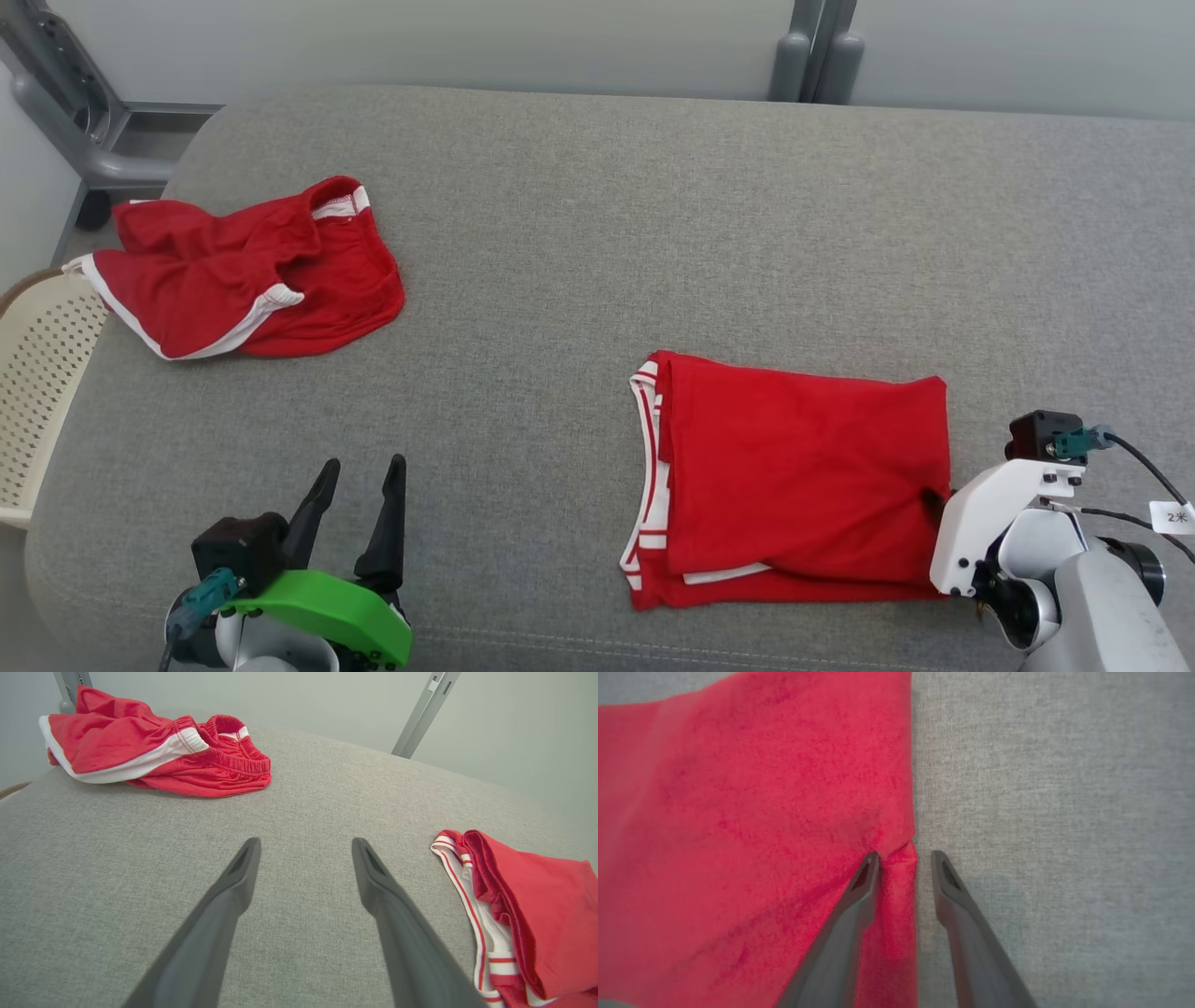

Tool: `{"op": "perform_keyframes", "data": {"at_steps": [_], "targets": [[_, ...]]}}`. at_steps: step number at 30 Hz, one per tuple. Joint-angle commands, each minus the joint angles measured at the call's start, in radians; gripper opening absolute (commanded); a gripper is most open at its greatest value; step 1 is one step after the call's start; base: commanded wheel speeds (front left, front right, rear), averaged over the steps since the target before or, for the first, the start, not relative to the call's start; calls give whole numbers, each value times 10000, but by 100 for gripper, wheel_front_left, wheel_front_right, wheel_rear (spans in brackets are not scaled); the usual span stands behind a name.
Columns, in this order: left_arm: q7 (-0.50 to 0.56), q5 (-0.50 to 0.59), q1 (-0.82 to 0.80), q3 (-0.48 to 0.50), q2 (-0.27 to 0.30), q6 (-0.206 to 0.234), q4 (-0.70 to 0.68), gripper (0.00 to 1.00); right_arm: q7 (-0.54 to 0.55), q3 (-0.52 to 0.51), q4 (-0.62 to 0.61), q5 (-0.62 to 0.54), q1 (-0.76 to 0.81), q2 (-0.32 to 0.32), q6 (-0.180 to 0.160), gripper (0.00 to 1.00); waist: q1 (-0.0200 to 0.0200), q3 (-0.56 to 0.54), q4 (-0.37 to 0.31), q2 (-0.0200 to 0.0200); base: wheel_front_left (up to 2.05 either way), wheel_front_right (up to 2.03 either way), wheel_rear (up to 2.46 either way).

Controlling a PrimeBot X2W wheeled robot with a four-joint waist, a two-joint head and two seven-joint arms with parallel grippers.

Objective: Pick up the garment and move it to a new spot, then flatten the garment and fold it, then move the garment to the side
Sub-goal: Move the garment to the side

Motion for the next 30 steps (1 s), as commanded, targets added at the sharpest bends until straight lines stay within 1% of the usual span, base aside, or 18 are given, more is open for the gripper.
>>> {"op": "perform_keyframes", "data": {"at_steps": [1, 6, 11, 17, 21, 24, 30], "targets": [[-30, -30, -185, 22, 84, -54, 43, 100, -125, 3, 279, 75, -122, -16, -6, 0, 0, 42, -12, 0, 0, 0, 0], [-48, 31, -260, -28, 56, -36, 74, 100, -417, -133, 720, 74, -565, -42, -14, 0, 0, 115, -52, 0, 0, 0, 0], [-64, 56, -253, -14, 76, 6, 49, 100, -602, -236, 874, -374, -1033, -48, -14, 0, 0, 165, -209, 0, 0, 0, 0], [-68, 148, -376, -72, 136, -16, -59, 100, -568, -264, 1048, -1588, -2011, -37, -12, 0, 0, 368, -594, 0, 0, 0, 0], [-45, 321, -558, -177, 193, -4, -189, 100, -633, -546, 1222, -2341, -2816, -72, -12, 0, 0, 685, -853, 0, 0, 0, 0], [-28, 443, -737, -220, 252, 43, -316, 100, -780, -709, 1439, -2543, -3424, -75, -11, 0, 0, 1018, -1072, 0, 0, 0, 0], [107, 697, -1180, -238, 529, 133, -787, 100, -1315, -1089, 2037, -2857, -4516, -513, -11, 0, 0, 1738, -1579, 0, 0, 0, 0]]}}
